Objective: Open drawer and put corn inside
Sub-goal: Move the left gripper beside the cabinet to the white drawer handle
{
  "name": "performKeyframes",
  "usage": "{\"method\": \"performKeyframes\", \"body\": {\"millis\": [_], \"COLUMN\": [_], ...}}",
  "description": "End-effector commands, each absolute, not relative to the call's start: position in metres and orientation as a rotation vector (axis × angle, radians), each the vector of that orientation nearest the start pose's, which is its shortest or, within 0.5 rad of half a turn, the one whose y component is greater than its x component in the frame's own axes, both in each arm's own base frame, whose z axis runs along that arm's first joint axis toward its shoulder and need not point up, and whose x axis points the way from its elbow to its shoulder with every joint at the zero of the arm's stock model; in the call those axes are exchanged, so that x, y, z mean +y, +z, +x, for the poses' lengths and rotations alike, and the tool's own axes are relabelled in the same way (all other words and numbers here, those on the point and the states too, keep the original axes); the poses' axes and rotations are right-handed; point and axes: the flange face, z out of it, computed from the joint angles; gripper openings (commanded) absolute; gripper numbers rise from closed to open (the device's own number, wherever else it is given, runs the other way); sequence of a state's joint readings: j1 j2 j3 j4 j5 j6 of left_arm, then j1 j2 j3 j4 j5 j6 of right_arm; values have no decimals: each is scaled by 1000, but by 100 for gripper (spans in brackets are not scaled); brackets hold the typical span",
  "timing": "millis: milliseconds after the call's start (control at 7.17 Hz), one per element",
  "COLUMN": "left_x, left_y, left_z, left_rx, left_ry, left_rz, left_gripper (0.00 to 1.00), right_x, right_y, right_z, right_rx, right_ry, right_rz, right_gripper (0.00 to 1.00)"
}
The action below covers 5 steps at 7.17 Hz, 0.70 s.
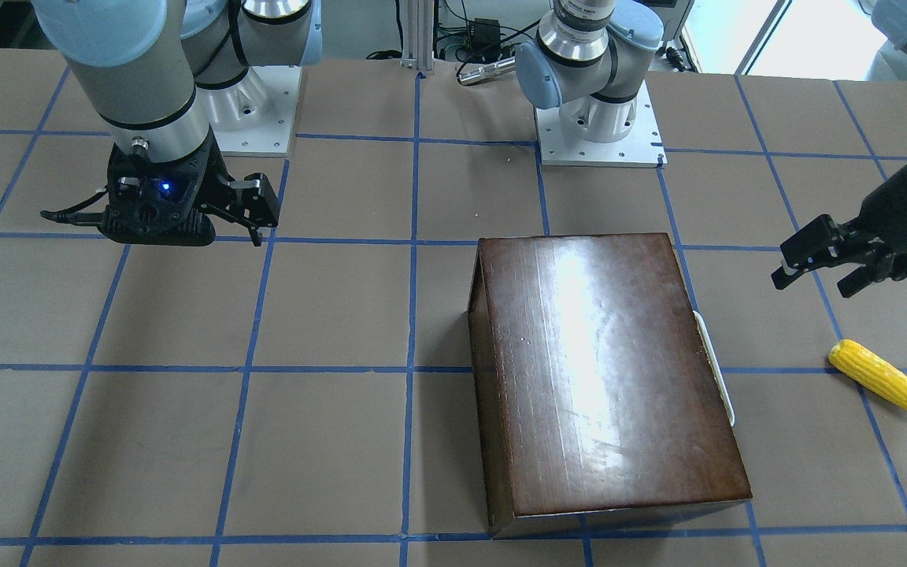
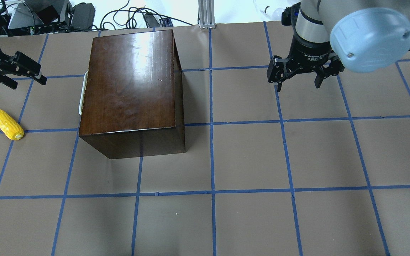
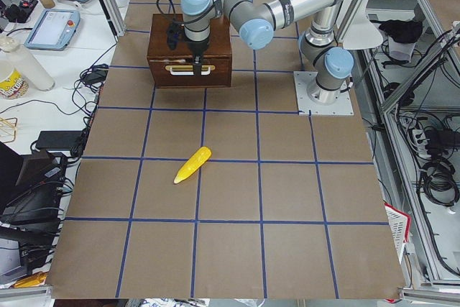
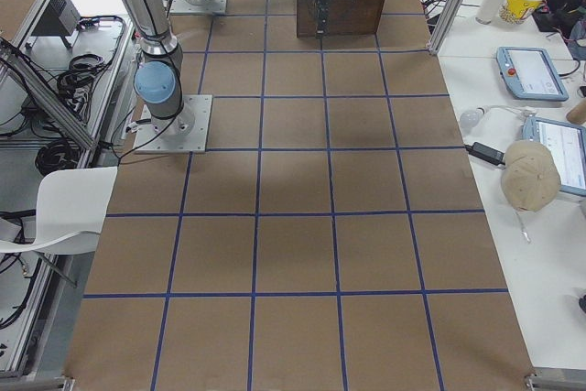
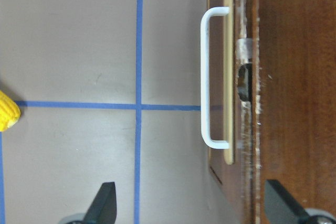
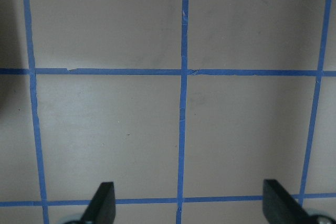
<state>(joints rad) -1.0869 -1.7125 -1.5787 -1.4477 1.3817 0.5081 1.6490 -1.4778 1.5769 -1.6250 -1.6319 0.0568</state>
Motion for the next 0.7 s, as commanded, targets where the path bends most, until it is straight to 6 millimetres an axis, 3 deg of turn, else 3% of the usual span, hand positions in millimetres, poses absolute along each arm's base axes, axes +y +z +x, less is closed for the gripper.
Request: {"method": "performKeyframes", "body": {"millis": [0, 419, 558], "left_x": [-578, -603, -605], "left_y": [383, 331, 316], "left_z": [130, 137, 144], "left_rx": [3401, 3563, 3573], "left_ry": [-133, -168, -161], "left_rz": [66, 20, 108], "left_gripper": [100, 100, 100], "right_x": [-513, -513, -513], "right_y": [443, 443, 443], "right_z": [168, 168, 168], "right_rx": [3205, 3203, 3203], "right_ry": [67, 67, 67], "right_rz": [-37, -37, -37], "right_gripper": [100, 100, 100]}}
